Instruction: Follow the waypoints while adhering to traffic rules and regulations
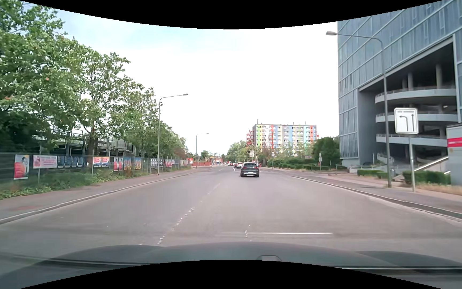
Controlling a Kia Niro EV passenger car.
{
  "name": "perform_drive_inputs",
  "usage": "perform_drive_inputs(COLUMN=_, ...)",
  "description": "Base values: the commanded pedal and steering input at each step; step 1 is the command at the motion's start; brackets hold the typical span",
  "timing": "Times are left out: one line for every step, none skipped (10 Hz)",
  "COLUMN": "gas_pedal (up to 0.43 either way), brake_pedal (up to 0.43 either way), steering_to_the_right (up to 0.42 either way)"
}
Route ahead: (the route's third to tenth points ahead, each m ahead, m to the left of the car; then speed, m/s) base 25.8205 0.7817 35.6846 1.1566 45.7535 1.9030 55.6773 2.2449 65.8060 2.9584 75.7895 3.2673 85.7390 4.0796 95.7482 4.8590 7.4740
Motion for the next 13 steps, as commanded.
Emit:
perform_drive_inputs(gas_pedal=0.177, brake_pedal=0.000, steering_to_the_right=-0.012)
perform_drive_inputs(gas_pedal=0.177, brake_pedal=0.000, steering_to_the_right=-0.012)
perform_drive_inputs(gas_pedal=0.177, brake_pedal=0.000, steering_to_the_right=-0.010)
perform_drive_inputs(gas_pedal=0.177, brake_pedal=0.000, steering_to_the_right=-0.007)
perform_drive_inputs(gas_pedal=0.177, brake_pedal=0.000, steering_to_the_right=-0.006)
perform_drive_inputs(gas_pedal=0.177, brake_pedal=0.000, steering_to_the_right=-0.004)
perform_drive_inputs(gas_pedal=0.177, brake_pedal=0.000, steering_to_the_right=-0.003)
perform_drive_inputs(gas_pedal=0.177, brake_pedal=0.000, steering_to_the_right=-0.005)
perform_drive_inputs(gas_pedal=0.177, brake_pedal=0.000, steering_to_the_right=-0.012)
perform_drive_inputs(gas_pedal=0.169, brake_pedal=0.000, steering_to_the_right=-0.017)
perform_drive_inputs(gas_pedal=0.157, brake_pedal=0.000, steering_to_the_right=-0.019)
perform_drive_inputs(gas_pedal=0.110, brake_pedal=0.000, steering_to_the_right=-0.019)
perform_drive_inputs(gas_pedal=0.098, brake_pedal=0.000, steering_to_the_right=-0.019)
